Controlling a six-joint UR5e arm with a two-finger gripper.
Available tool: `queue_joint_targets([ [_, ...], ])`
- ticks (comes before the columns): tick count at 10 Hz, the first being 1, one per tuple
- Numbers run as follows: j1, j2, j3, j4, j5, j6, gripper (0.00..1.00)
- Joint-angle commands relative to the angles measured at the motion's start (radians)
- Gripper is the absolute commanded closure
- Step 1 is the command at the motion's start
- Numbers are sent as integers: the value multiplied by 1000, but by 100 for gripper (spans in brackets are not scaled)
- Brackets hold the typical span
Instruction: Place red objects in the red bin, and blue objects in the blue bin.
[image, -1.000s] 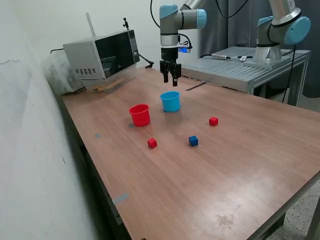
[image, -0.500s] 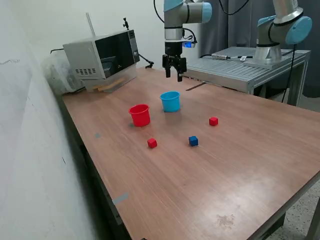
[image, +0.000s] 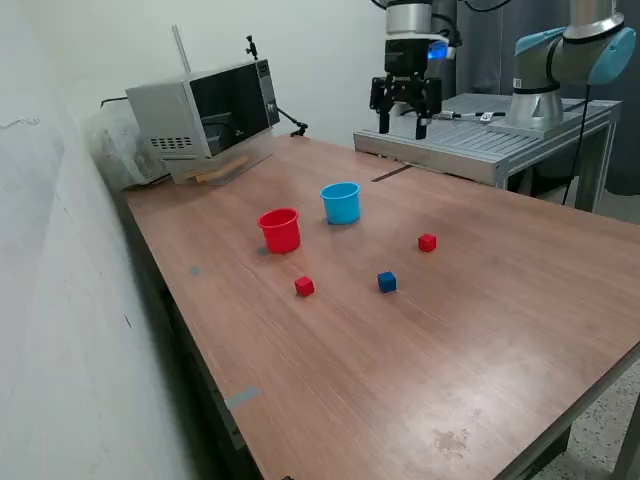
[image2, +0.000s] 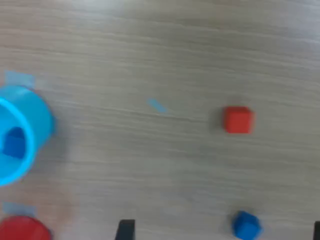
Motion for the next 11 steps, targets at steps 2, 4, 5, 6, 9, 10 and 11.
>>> queue_joint_targets([
  [2, 145, 7, -133, 55, -2, 261, 0],
  [4, 180, 125, -251, 54, -3, 403, 0],
  [5, 192, 198, -329, 54, -3, 431, 0],
  [6, 192, 267, -389, 54, -21, 443, 0],
  [9, 194, 471, -483, 41, -40, 492, 0],
  [10, 194, 514, -486, 26, -40, 492, 0],
  [11, 194, 544, -480, -12, -39, 491, 0],
])
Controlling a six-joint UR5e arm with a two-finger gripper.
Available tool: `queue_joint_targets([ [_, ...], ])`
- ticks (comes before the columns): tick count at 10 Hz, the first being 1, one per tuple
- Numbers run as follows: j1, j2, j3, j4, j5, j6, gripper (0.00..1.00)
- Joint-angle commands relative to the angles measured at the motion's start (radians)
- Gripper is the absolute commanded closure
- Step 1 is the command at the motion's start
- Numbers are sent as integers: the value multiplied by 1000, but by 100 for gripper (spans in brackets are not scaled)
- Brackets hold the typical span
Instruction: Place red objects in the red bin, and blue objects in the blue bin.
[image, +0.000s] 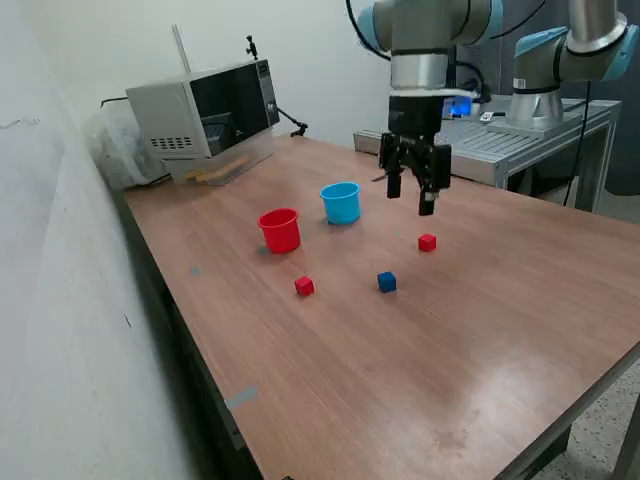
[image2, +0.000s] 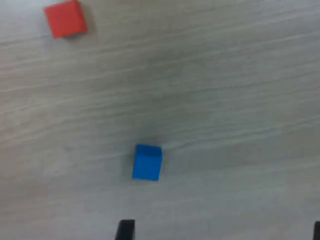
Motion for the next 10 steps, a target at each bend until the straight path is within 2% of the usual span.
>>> queue_joint_targets([
  [1, 3, 149, -29, -66, -4, 12, 0],
  [5, -12, 202, -28, -97, -4, 6, 0],
  [7, -29, 211, -38, -97, -4, -37, 0],
  [10, -58, 211, -38, -107, -4, -54, 0],
])
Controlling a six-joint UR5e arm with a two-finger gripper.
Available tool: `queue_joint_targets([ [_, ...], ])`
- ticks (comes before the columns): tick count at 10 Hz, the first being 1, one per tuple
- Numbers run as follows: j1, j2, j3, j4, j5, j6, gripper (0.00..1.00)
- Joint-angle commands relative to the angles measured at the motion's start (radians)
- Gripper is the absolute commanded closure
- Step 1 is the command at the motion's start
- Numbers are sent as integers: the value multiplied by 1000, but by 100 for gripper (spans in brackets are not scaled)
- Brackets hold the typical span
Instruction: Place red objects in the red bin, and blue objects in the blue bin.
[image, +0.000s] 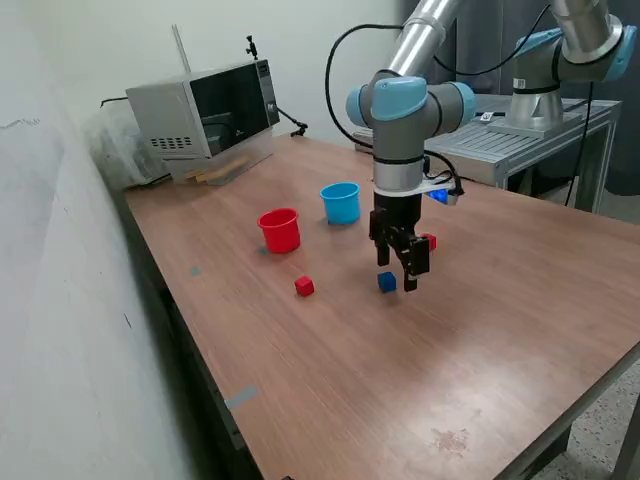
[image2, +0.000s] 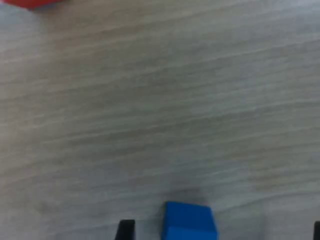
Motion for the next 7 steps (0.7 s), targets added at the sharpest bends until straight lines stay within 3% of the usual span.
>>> queue_joint_targets([
  [1, -26, 7, -4, -12, 0, -32, 0],
  [4, -27, 6, -4, -25, 0, -36, 0],
  [5, -27, 6, -1, -25, 5, -36, 100],
  [7, -27, 6, 10, -25, 11, -34, 100],
])
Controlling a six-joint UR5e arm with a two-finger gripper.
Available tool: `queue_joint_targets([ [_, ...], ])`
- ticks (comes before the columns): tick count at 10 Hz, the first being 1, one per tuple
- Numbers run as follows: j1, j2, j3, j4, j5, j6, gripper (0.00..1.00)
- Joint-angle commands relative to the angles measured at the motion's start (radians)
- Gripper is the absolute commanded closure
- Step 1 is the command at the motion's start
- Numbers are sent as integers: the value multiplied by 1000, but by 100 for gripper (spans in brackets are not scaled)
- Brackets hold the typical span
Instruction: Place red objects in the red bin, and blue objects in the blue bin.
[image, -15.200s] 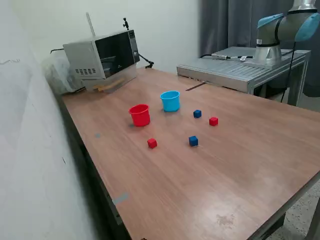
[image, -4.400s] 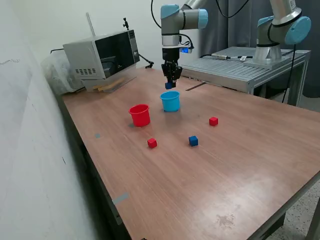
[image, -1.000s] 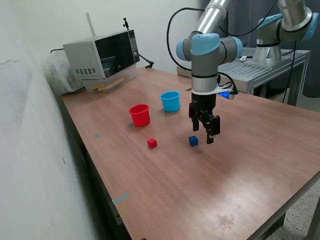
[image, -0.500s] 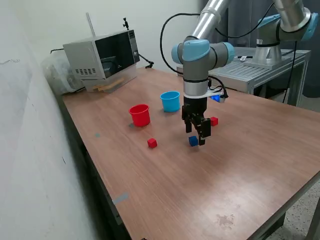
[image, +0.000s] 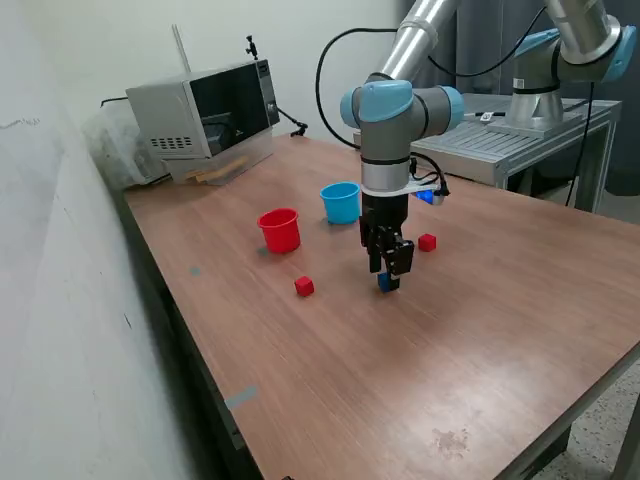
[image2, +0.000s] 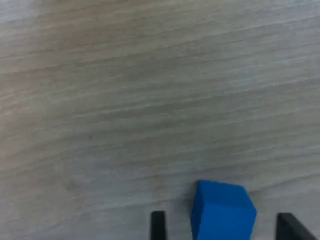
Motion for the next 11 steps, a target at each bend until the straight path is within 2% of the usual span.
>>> queue_joint_targets([
  [1, 0, -2, 9, -3, 7, -4, 100],
  [5, 2, -26, 6, 26, 4, -100, 100],
  [6, 0, -98, 20, 56, 4, -123, 100],
  [8, -12, -294, 120, 79, 4, -182, 100],
  [10, -136, -431, 211, 105, 1, -218, 100],
  [11, -256, -460, 262, 107, 1, -246, 100],
])
